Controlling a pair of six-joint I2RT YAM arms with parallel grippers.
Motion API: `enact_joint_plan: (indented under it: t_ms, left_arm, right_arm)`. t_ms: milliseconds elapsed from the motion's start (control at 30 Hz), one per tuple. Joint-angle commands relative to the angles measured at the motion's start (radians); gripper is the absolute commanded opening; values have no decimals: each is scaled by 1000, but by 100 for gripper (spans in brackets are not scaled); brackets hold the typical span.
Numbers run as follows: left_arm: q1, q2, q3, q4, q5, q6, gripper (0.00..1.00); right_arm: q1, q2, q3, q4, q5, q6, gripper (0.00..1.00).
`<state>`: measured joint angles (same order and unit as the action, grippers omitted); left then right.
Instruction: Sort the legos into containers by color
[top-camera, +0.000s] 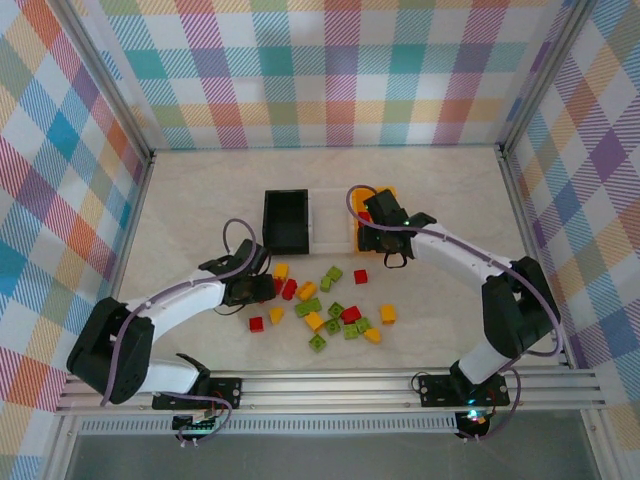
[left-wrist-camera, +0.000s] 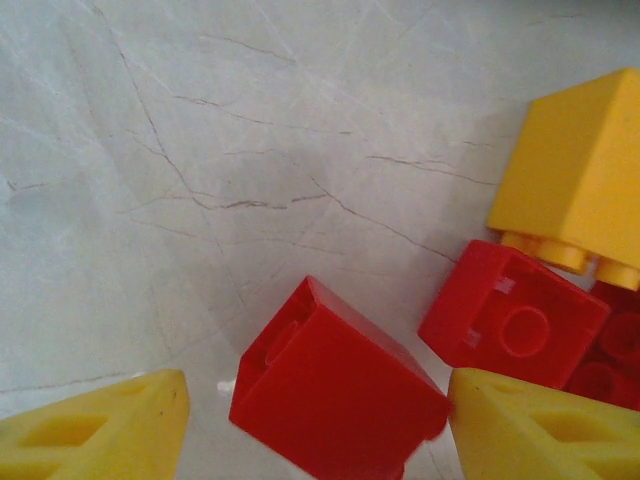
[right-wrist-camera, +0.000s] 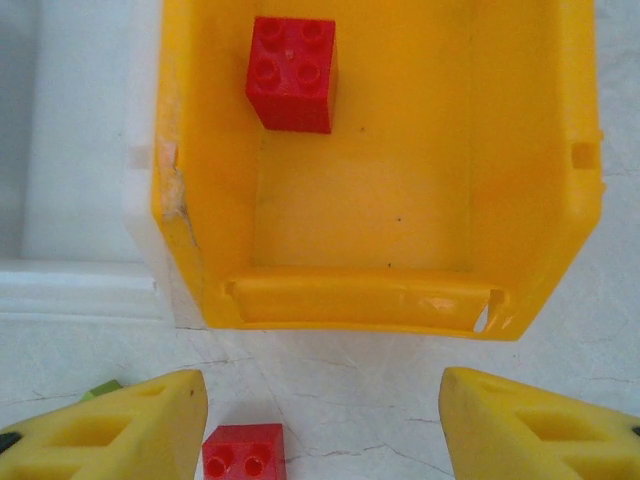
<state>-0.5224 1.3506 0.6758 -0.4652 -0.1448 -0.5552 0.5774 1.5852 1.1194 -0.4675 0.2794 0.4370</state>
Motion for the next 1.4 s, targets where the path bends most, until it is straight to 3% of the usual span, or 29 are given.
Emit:
enact_joint_plan:
  t_ms: [0,167,500,733,1033,1367]
  left_arm:
    - [-5,32,-9,26,-27,17,68]
    - [-5,41,-10,40,-39,8,63]
    - [-5,30,-4,45,-26,5,41]
    - [-50,-18,61,-12,-15,0,36]
    - [-179,48,356,-62,-13,16,36]
    - [-223,488,876,-41,84,66,36]
  right_arm:
    - [-1,-33,-21,26,9,8,64]
    - [-1,-38,-26,29,12,7,64]
    - [-14,-71,-48,41,23,16,64]
    - [-37,-118,-89,46,26,41,64]
    - [-72,-245,-232,69,32,92,64]
    - [-79,-333,-336,55,32,115,64]
